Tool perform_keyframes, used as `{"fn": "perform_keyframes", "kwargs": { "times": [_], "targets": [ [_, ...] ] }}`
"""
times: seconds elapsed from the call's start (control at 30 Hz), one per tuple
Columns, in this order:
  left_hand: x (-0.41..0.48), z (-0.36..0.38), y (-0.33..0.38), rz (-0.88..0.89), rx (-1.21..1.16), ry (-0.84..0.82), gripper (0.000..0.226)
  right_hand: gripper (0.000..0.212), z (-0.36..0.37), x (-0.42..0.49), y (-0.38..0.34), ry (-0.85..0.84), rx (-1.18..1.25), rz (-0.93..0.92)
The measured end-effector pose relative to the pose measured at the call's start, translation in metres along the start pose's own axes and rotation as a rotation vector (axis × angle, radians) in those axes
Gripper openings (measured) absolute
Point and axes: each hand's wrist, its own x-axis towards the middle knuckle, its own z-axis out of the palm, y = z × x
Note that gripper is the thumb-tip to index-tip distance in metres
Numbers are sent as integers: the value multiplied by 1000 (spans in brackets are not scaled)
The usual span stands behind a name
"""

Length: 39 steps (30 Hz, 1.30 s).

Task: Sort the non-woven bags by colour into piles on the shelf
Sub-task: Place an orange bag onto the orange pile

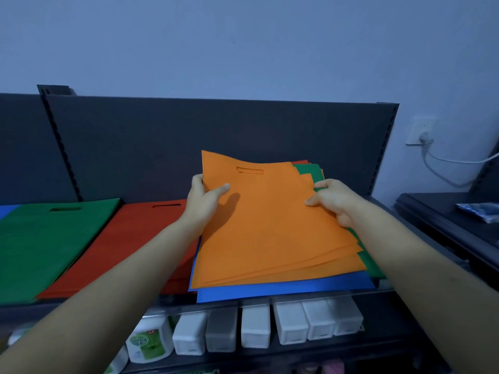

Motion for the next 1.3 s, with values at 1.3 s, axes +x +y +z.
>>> {"fn": "perform_keyframes", "kwargs": {
  "times": [1.3],
  "targets": [
    [-39,-360,24,-138,91,123,36,69,283,-117,-126,-238,357,-137]
  ]
}}
